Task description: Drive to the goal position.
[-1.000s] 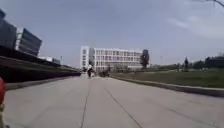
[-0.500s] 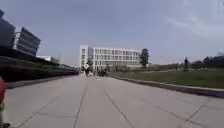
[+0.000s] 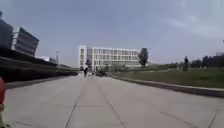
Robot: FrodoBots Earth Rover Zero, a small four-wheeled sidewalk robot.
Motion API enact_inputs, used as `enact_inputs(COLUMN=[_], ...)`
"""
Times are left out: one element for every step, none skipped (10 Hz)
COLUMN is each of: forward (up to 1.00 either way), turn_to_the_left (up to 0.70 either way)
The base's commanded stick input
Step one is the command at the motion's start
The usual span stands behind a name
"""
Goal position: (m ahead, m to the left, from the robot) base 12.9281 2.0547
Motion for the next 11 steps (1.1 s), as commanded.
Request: enact_inputs(forward=[0.70, 0.70, 0.70, 0.70, 0.70, 0.70, 0.70, 0.70, 0.70, 0.70, 0.70], turn_to_the_left=[0.00, 0.00, 0.00, 0.00, 0.00, 0.00, 0.00, 0.00, 0.00, 0.00, 0.00])
